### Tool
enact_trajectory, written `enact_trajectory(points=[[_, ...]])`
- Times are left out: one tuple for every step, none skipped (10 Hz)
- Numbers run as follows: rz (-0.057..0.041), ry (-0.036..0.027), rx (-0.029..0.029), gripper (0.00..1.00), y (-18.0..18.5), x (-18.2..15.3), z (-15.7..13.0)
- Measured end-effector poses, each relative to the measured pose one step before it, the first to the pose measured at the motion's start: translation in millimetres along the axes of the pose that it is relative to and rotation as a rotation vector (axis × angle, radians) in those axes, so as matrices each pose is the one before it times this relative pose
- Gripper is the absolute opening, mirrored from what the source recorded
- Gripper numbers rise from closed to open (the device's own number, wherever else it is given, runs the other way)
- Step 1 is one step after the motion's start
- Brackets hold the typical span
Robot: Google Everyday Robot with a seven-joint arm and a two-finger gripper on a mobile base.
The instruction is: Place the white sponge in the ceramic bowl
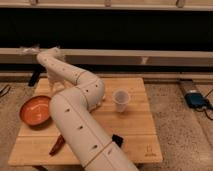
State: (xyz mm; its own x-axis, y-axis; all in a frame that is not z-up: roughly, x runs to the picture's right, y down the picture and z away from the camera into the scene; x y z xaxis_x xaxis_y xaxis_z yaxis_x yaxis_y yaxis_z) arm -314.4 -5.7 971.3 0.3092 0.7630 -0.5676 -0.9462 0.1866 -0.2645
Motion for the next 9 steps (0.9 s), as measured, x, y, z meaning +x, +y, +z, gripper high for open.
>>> enact_trajectory(points=[[0.00657,0.00274,0.00562,0.65,-0.21,-0.18,2.18],[0.00919,0.00533,0.00939,0.65,-3.42,0.15,3.8],[0.00556,0.00338,0.00696,0.65,-2.39,-0.02,2.52],[0.00165,0.00357,0.0063,0.65,-0.03,0.61,2.63],[0.00127,0.00544,0.00978,0.65,2.48,0.87,3.95],[0.0034,0.00207,0.00324,0.65,-0.91,-0.24,1.23],[0.00392,0.00423,0.0045,0.65,-1.8,0.15,1.56],[0.00315,0.00858,0.00826,0.65,-1.83,1.1,2.67],[-0.00256,-0.00031,0.00009,0.65,2.31,0.02,-0.21]])
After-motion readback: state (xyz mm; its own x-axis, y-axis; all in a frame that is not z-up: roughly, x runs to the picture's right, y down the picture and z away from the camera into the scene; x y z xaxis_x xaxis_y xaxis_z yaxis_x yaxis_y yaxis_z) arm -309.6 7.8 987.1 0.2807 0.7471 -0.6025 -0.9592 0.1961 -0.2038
